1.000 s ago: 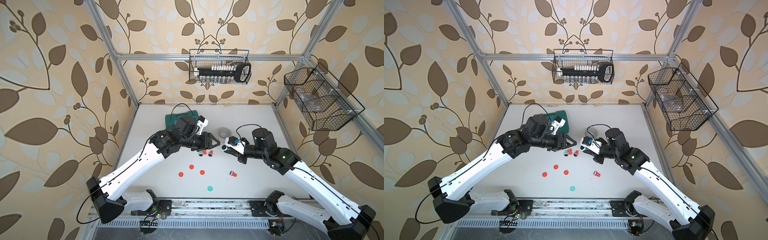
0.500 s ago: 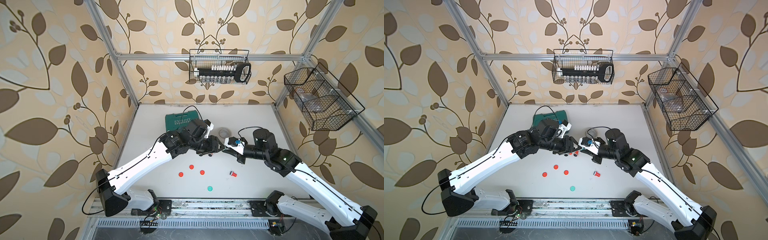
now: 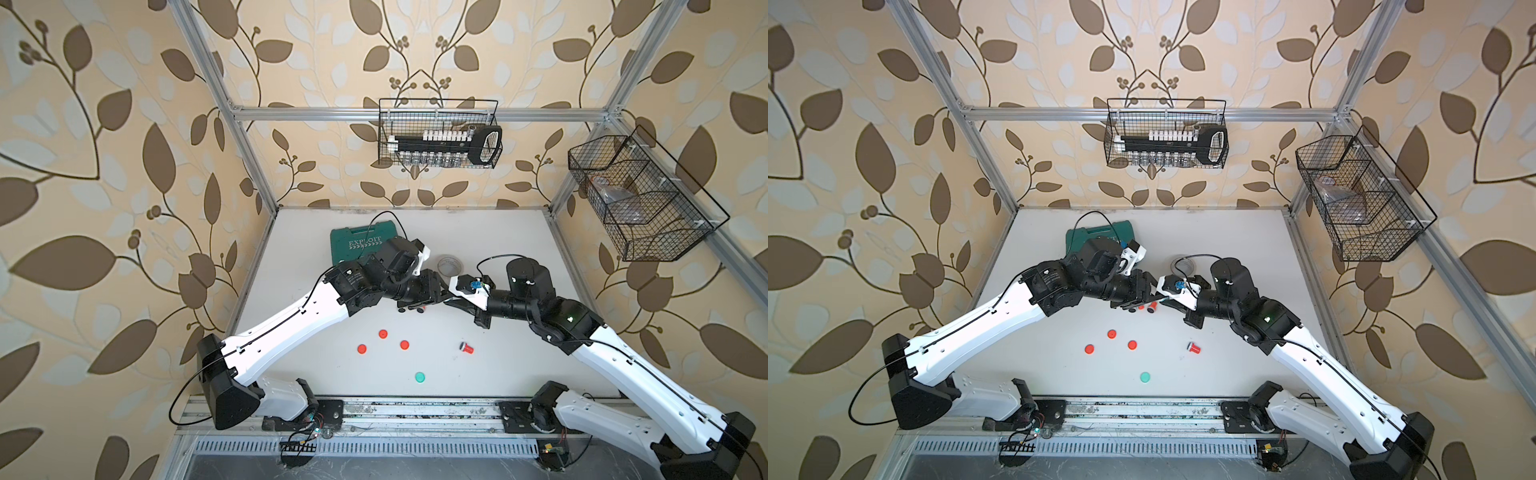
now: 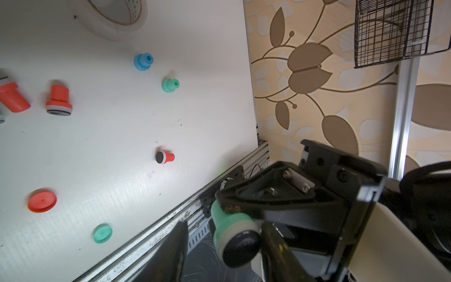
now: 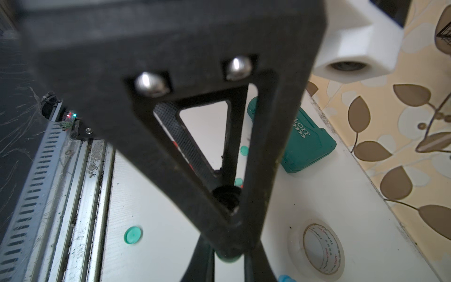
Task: Close the stamp cap
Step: Pick up the stamp from the center of the board.
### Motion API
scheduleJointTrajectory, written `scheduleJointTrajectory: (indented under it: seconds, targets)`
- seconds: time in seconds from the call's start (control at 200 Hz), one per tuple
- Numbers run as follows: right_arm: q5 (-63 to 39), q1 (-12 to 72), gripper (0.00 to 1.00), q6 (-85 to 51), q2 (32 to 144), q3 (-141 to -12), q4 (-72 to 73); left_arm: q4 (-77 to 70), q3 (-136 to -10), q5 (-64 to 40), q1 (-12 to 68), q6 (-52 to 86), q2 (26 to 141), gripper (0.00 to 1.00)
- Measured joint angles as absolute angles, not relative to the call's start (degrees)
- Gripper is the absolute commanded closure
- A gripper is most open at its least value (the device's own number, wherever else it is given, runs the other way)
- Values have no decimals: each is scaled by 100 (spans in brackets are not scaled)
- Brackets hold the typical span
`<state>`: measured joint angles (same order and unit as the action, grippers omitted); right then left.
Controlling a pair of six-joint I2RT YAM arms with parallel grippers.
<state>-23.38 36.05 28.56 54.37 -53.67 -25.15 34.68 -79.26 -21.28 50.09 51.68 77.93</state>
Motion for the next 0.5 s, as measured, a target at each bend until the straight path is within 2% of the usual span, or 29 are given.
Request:
scheduleJointTrajectory:
  seconds: [0.5]
  targets:
    - [-2296, 3627, 95, 2853, 5393, -5365, -2523, 3406, -7985, -2226, 5098, 5304, 7852, 69]
